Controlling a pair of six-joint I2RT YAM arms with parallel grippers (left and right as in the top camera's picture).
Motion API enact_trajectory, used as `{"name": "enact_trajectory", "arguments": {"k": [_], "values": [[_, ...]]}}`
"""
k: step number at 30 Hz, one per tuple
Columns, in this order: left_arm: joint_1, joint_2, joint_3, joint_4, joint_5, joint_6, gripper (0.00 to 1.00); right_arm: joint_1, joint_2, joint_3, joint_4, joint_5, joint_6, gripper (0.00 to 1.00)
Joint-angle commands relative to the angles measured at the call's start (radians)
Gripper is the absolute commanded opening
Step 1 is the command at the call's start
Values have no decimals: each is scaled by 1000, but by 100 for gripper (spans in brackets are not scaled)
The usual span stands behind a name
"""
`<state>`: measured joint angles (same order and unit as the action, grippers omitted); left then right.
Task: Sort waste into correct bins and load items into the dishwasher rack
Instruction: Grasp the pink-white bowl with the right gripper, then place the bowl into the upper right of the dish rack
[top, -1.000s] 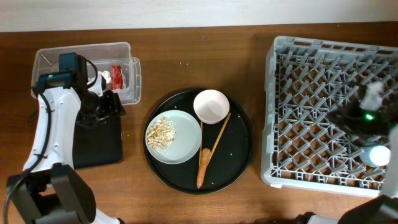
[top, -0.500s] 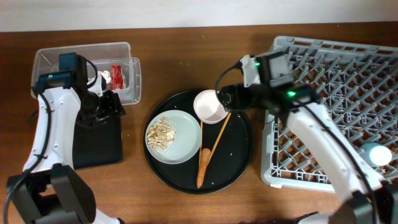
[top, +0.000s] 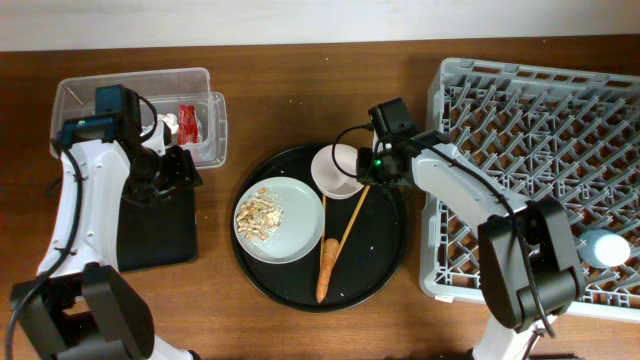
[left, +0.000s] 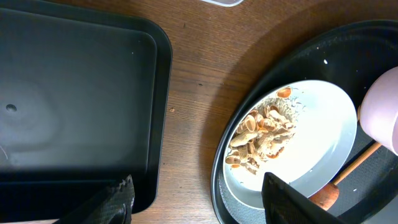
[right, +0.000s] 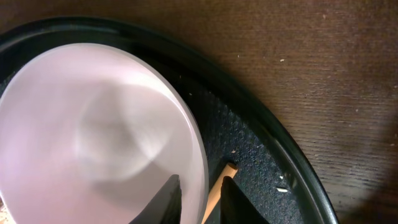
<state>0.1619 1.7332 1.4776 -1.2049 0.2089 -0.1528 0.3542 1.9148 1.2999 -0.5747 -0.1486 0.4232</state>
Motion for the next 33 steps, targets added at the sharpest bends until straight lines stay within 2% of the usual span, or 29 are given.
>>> {"name": "enact_trajectory", "arguments": {"k": [1,3,5,9,11,13,16,17,19,21,26,33], "values": [[-5,-23,7,-1,4,16,65,6,10,12,-9,-8,32,20],[-5,-23,7,-1,4,16,65,8,27,12,-12,-9,58,17],[-5,-23,7,-1,4,16,65,11,39,12,-11,-12,57,4],[-5,-23,7,-2,3,16,65,-17,-26,49,-28,31,56,4],[-5,-23,7,-1,4,16,65,-52,-117,107,-87,105,-18,4],[-5,-23,7,-1,3,16,65,-100,-235,180,-168,220,-127,4],[-5,-23,7,-1,3,16,66,-180,-373,210,-201,351,-298,4],[-5,-23,7,-1,4,16,66,-220,-421,210,-200,468,-346,4],[-5,-23,7,-1,4,16,66,-298,-465,210,-196,728,-346,4],[-5,-23,7,-1,4,16,66,-390,-459,209,-184,935,-347,4],[-5,-23,7,-5,5,16,66,-550,-360,209,-109,1228,-356,4],[-5,-23,7,-8,11,16,66,-639,-62,209,-13,1392,-360,4]]}}
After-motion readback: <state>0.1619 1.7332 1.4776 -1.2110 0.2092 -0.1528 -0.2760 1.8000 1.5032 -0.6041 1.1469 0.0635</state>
